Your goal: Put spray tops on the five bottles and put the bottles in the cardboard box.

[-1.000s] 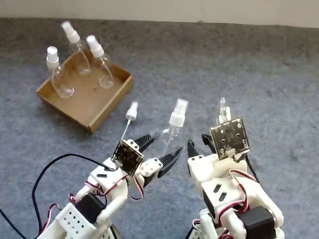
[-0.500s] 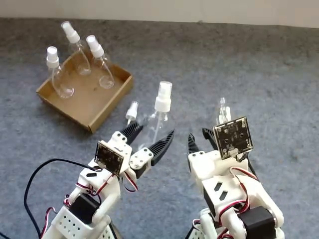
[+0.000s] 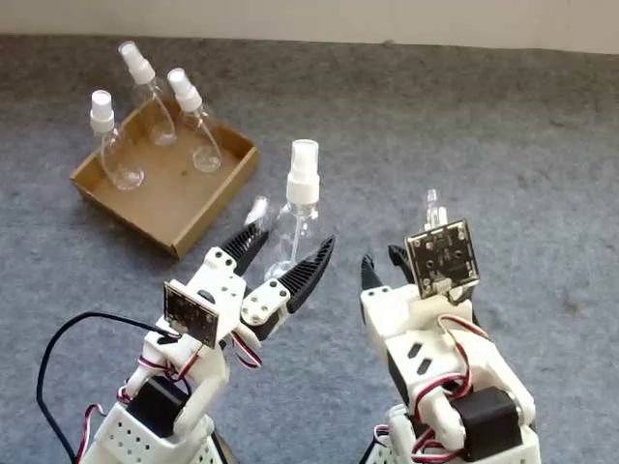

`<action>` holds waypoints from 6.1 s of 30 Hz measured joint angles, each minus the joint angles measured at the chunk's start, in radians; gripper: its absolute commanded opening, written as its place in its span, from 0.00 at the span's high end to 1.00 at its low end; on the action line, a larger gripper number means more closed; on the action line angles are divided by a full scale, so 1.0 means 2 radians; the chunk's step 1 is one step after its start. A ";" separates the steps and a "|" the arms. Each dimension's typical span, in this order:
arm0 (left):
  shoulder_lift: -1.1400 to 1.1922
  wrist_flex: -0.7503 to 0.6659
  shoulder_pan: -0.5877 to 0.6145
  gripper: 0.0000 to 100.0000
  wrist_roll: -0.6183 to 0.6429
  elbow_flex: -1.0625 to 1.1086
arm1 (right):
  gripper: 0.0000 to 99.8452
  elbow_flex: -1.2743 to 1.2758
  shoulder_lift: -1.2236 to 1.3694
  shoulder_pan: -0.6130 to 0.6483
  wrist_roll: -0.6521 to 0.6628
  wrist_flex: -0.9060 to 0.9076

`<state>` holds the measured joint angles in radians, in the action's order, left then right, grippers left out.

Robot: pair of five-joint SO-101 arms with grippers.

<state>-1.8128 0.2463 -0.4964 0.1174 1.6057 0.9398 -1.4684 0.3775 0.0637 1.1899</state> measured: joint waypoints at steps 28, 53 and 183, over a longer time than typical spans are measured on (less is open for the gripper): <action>-0.002 0.000 -0.111 0.92 0.002 0.034 | 1.00 0.068 0.003 -0.127 0.000 -0.238; -0.002 0.021 -0.111 0.92 0.003 0.034 | 1.00 -0.044 -0.003 0.018 0.000 -0.163; 0.166 0.010 0.034 0.92 0.082 -0.109 | 1.00 0.364 -0.179 0.147 0.001 -0.397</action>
<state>-1.4799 0.2662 -0.4289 0.2816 1.3878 1.6671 -1.8259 0.6720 0.0652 0.3951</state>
